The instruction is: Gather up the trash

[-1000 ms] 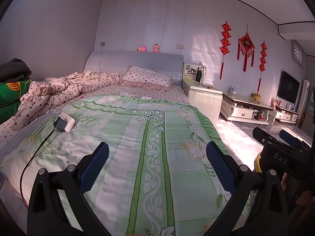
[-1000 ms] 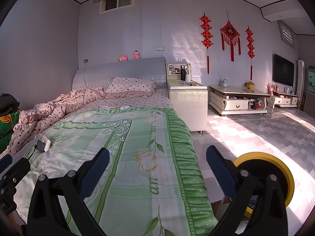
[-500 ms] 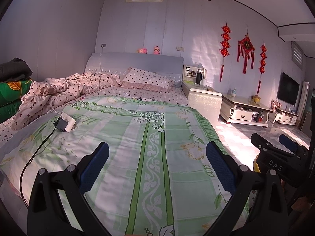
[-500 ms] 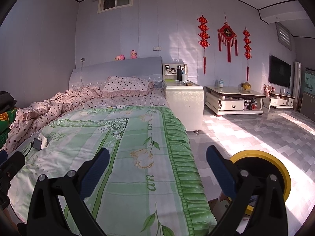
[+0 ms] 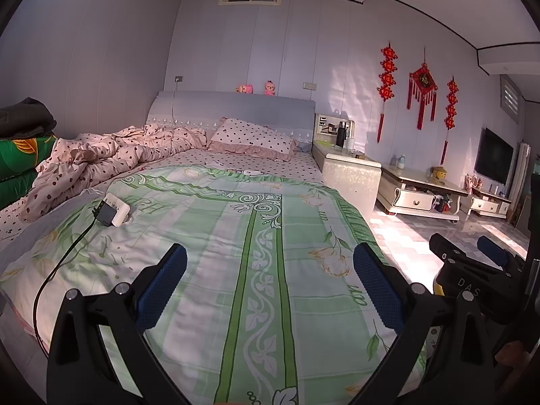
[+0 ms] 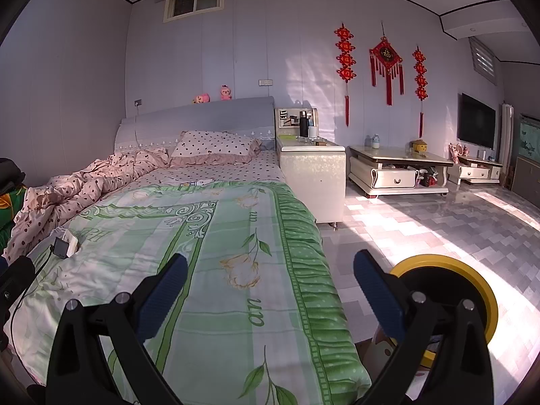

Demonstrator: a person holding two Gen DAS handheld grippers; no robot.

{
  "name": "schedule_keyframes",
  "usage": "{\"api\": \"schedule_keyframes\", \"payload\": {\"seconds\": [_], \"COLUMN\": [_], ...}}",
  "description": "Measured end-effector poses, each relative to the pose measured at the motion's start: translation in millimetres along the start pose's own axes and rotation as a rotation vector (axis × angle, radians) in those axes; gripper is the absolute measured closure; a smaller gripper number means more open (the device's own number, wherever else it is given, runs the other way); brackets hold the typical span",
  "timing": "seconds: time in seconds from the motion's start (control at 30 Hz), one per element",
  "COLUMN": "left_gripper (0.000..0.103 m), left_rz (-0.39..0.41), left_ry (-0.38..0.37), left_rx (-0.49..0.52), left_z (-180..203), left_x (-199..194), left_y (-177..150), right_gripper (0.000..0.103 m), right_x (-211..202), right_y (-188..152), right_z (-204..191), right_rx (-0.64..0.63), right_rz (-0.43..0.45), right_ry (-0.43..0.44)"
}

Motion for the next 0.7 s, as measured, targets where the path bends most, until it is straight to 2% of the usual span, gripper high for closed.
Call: {"api": "schedule_keyframes", "payload": {"seconds": [0.7], "left_gripper": [0.008], "left_rz": [0.000], "left_ry": [-0.001], "left_rx": [-0.003], "left_z": [-1.8], "left_x": [0.7], "left_y": [-0.2], "right_gripper": [0.008], "right_x": [3.6], "right_y": [-6.1], "right_z": [0.8], "right_rx": [0.003], "right_rz": [-0.009], "right_ry": [-0.004]}}
Point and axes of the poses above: each gripper's, at about its wrist camera, not at the fingertips, and x roughly the way its jaws point, z to its right, y to its top, the point moved 10 cm from there along x, roughly the way its jaws point, and after that the axes turned 9 degrees about -x, right-handed, at the moved point
